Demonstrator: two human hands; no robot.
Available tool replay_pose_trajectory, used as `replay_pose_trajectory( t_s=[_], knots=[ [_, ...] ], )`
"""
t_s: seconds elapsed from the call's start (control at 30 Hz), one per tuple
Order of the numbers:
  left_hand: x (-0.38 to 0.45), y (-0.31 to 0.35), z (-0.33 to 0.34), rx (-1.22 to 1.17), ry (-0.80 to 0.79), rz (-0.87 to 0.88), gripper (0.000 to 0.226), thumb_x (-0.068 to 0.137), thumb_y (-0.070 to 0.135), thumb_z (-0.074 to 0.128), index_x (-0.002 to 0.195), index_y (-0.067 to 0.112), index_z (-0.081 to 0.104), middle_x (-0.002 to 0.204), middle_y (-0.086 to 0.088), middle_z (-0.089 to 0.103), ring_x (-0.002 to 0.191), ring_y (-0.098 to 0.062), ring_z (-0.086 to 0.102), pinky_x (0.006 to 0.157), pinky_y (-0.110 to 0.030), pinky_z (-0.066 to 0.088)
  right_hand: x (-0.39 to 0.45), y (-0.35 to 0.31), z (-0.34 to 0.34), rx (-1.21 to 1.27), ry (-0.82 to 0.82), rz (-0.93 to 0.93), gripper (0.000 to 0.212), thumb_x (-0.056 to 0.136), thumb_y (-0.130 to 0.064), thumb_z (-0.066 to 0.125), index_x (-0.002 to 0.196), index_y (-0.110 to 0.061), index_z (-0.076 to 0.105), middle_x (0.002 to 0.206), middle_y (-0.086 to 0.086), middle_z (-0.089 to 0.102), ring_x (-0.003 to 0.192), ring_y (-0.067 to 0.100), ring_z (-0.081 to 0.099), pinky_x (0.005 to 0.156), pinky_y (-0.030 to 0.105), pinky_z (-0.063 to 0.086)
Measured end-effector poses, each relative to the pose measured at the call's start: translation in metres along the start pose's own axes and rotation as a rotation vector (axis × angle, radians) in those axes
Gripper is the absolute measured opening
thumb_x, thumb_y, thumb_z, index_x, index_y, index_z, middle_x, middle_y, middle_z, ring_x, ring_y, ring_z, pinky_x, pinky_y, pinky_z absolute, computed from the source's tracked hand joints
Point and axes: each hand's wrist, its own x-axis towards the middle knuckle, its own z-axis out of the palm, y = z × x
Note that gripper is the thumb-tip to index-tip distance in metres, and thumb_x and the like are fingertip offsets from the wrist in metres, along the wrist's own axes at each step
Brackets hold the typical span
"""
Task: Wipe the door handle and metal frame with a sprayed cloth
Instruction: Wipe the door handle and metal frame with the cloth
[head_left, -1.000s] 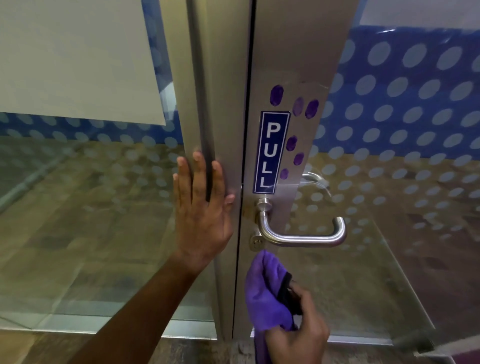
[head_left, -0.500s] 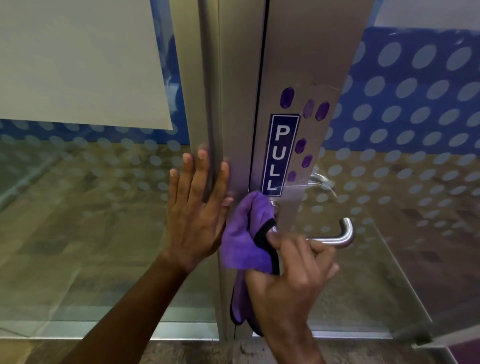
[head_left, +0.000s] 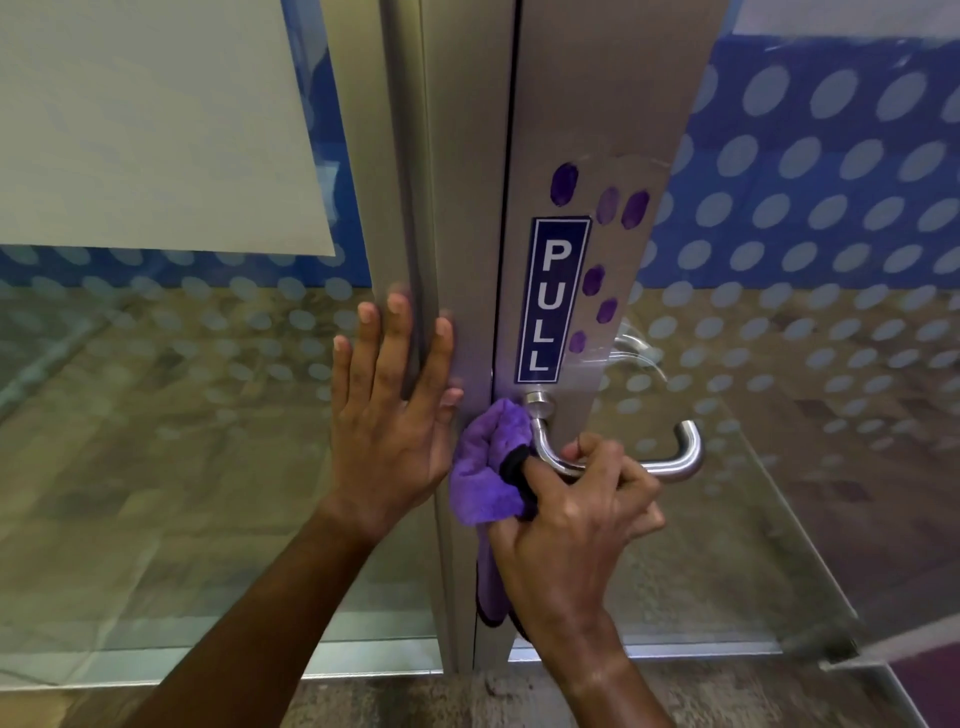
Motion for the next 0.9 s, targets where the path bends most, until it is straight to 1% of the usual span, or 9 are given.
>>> replay_pose_trajectory(
  t_s=[0.07,0.2,0.33,0.43,0.53,0.63,0.73,0.8,0.9],
  knots=[
    [0.0,0.001,0.0,-0.009,0.003,-0.001,0.061,0.106,0.035,0.033,0.158,0.021,0.005,0.166,-0.001,-0.016,0.154,-0.022,-0.012,0.125,-0.042,-0.005,0.002,0.0,-0.002,0.059,0.04,-0.032,0.023,0.066,-0.031,0.057,0.077,-0.026,0.077,0.102,0.004,0.058,0.098,0.023,0.038,0.078,0.034,0.017],
    [0.0,0.001,-0.001,-0.021,-0.01,0.002,0.062,0.107,0.039,0.034,0.158,0.021,0.004,0.166,-0.001,-0.018,0.154,-0.022,-0.013,0.125,-0.043,-0.004,0.002,-0.005,-0.004,0.27,0.1,-0.133,0.029,0.07,-0.011,0.059,0.092,-0.006,0.078,0.085,0.009,0.064,0.079,0.022,0.053,0.065,0.034,0.043],
    [-0.001,0.0,0.001,-0.01,-0.013,-0.001,0.064,0.107,0.041,0.037,0.158,0.02,0.004,0.166,-0.002,-0.018,0.154,-0.024,-0.012,0.125,-0.044,-0.003,-0.001,-0.014,-0.005,0.332,0.083,-0.084,0.031,0.067,-0.001,0.06,0.093,-0.004,0.077,0.086,0.008,0.071,0.074,0.024,0.067,0.062,0.032,0.053],
    [-0.002,0.0,0.0,-0.029,-0.02,-0.005,0.062,0.107,0.039,0.036,0.158,0.019,0.006,0.166,-0.001,-0.017,0.154,-0.024,-0.012,0.125,-0.045,-0.003,-0.004,-0.016,0.002,0.333,0.029,-0.022,0.035,0.058,0.006,0.066,0.091,-0.004,0.077,0.085,0.006,0.073,0.07,0.024,0.068,0.062,0.028,0.052],
    [-0.002,0.0,-0.002,-0.04,-0.026,-0.006,0.061,0.107,0.036,0.036,0.158,0.02,0.007,0.166,-0.001,-0.017,0.154,-0.024,-0.012,0.125,-0.044,-0.004,-0.014,-0.014,0.008,0.356,0.017,0.048,0.024,0.068,-0.001,0.063,0.087,-0.005,0.077,0.081,0.005,0.073,0.068,0.024,0.068,0.063,0.024,0.049],
    [-0.001,0.0,-0.003,-0.037,-0.034,-0.005,0.061,0.106,0.034,0.036,0.158,0.02,0.007,0.166,-0.001,-0.016,0.154,-0.024,-0.011,0.125,-0.044,-0.003,-0.021,-0.012,0.011,0.379,0.021,0.105,0.026,0.074,-0.01,0.054,0.085,-0.004,0.077,0.077,0.005,0.074,0.065,0.025,0.069,0.061,0.024,0.048],
    [-0.001,-0.001,-0.003,-0.035,-0.029,-0.003,0.06,0.107,0.035,0.034,0.158,0.021,0.007,0.166,-0.002,-0.016,0.154,-0.024,-0.011,0.125,-0.043,-0.003,-0.016,-0.02,0.01,0.418,0.051,0.135,0.029,0.071,0.004,0.067,0.096,-0.005,0.077,0.085,0.004,0.076,0.073,0.019,0.069,0.068,0.02,0.05],
    [-0.003,-0.002,-0.002,-0.02,-0.031,0.01,0.065,0.105,0.038,0.039,0.158,0.019,0.008,0.166,-0.003,-0.016,0.154,-0.025,-0.011,0.125,-0.044,-0.003,-0.007,-0.027,0.009,0.431,0.098,0.098,0.036,0.07,0.006,0.067,0.104,-0.005,0.076,0.089,0.004,0.076,0.078,0.016,0.069,0.072,0.019,0.051],
    [-0.004,-0.003,-0.001,-0.003,-0.056,0.014,0.083,0.096,0.042,0.056,0.158,0.017,0.007,0.166,-0.006,-0.017,0.154,-0.027,-0.012,0.125,-0.046,-0.004,0.001,-0.031,0.013,0.393,0.122,0.046,0.031,0.077,0.001,0.066,0.107,-0.006,0.074,0.089,0.003,0.075,0.077,0.017,0.068,0.07,0.024,0.054]
  ],
)
